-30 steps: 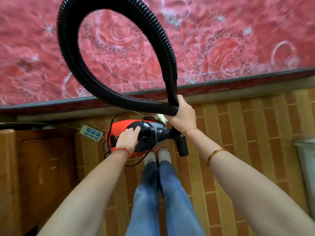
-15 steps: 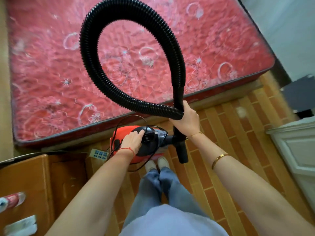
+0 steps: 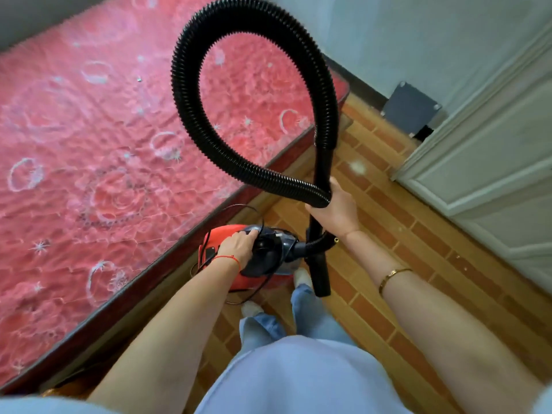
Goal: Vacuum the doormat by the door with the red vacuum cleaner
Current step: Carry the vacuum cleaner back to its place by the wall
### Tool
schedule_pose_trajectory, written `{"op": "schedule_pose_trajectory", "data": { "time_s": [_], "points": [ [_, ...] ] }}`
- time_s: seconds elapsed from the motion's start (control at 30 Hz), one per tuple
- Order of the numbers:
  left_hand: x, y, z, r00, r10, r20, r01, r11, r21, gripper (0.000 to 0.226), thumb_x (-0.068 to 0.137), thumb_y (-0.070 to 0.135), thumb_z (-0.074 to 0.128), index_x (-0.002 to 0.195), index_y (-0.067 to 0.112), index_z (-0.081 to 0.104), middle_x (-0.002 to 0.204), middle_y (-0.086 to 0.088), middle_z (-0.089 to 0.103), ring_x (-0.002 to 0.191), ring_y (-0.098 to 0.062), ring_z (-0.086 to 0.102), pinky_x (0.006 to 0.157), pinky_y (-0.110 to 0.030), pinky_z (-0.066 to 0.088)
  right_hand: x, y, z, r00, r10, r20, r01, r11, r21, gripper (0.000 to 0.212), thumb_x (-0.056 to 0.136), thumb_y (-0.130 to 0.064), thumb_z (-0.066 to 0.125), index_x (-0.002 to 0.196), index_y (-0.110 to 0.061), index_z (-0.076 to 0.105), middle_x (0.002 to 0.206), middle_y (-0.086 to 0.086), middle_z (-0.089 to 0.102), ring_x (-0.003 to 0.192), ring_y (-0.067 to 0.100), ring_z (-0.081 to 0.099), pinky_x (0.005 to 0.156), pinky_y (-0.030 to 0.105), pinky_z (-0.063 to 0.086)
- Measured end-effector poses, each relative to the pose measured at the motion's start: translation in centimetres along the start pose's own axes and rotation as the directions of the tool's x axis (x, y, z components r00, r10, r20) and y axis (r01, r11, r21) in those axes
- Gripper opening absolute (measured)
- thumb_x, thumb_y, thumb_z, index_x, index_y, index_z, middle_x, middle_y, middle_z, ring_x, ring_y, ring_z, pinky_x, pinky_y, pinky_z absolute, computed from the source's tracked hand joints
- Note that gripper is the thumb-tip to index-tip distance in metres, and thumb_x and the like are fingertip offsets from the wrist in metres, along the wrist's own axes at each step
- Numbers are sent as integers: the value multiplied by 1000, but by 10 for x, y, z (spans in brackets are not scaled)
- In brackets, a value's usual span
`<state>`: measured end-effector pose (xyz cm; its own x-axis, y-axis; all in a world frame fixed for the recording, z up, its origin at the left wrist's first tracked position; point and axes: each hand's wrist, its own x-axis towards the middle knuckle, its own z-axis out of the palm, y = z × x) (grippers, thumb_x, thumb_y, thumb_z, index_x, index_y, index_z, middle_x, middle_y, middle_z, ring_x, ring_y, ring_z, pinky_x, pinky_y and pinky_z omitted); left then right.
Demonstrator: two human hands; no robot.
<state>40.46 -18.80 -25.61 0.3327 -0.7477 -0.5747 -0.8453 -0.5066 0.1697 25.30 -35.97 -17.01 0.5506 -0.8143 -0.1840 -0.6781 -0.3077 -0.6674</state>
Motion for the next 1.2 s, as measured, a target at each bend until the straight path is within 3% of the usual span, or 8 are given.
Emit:
{"op": "schedule_pose_trajectory", "data": {
  "time_s": [0.2,0.3,0.37,0.5,0.63,0.8,1.07,1.2],
  "points": [
    [43,65,-33,989,147,16,-148,986,75,53,87,9,54,136,18,38,124,-14,58,110,-34,59,86,-41,49,7,46,-58,987,94,-129,-84,993,79,32,77,-31,70,103,-27,53,86,-9,65,80,18,64,68,34,54],
    [71,102,-52,976,217,34,-219,964,150,51,87,11,56,135,16,39,121,-12,58,108,-33,60,81,-39,47,18,72,-91,970,144,-195,-122,985,123,33,80,-30,71,108,-25,54,84,-12,62,71,9,56,54,19,42],
    [93,130,-67,963,267,36,-267,935,234,49,87,15,57,133,16,40,120,-11,60,108,-32,60,75,-36,44,31,91,-113,957,180,-227,-146,976,162,33,79,-31,71,108,-27,55,86,-13,64,72,5,58,53,13,37],
    [144,185,-96,952,302,52,-302,896,325,50,89,18,57,135,16,38,118,-12,61,107,-33,60,72,-37,44,72,127,-158,940,227,-253,-187,967,174,32,79,-33,69,108,-29,55,94,-9,67,82,12,61,66,26,47],
    [196,232,-121,944,325,56,-326,893,309,50,87,14,57,134,15,39,114,-13,62,103,-33,61,77,-40,50,119,158,-203,929,234,-286,-199,969,145,40,79,-37,69,113,-23,54,94,-6,66,81,14,63,61,25,48],
    [259,283,-157,934,356,40,-349,877,331,49,85,14,58,131,15,40,106,-12,63,95,-33,63,73,-42,52,175,183,-253,920,244,-306,-202,966,164,38,78,-41,68,108,-23,55,91,-4,67,82,18,65,70,36,56],
    [374,346,-227,920,392,20,-378,870,317,56,83,15,58,135,20,38,107,-10,62,95,-34,63,74,-45,54,284,205,-324,892,241,-382,-205,970,133,32,82,-35,65,107,-20,54,89,-6,62,78,16,58,65,28,47],
    [438,366,-264,901,432,32,-416,841,345,49,82,16,59,128,17,41,109,-11,62,98,-35,62,74,-44,53,350,219,-341,865,262,-429,-213,964,160,36,81,-41,66,108,-20,56,91,-4,65,78,14,59,66,28,49]
  ]
}}
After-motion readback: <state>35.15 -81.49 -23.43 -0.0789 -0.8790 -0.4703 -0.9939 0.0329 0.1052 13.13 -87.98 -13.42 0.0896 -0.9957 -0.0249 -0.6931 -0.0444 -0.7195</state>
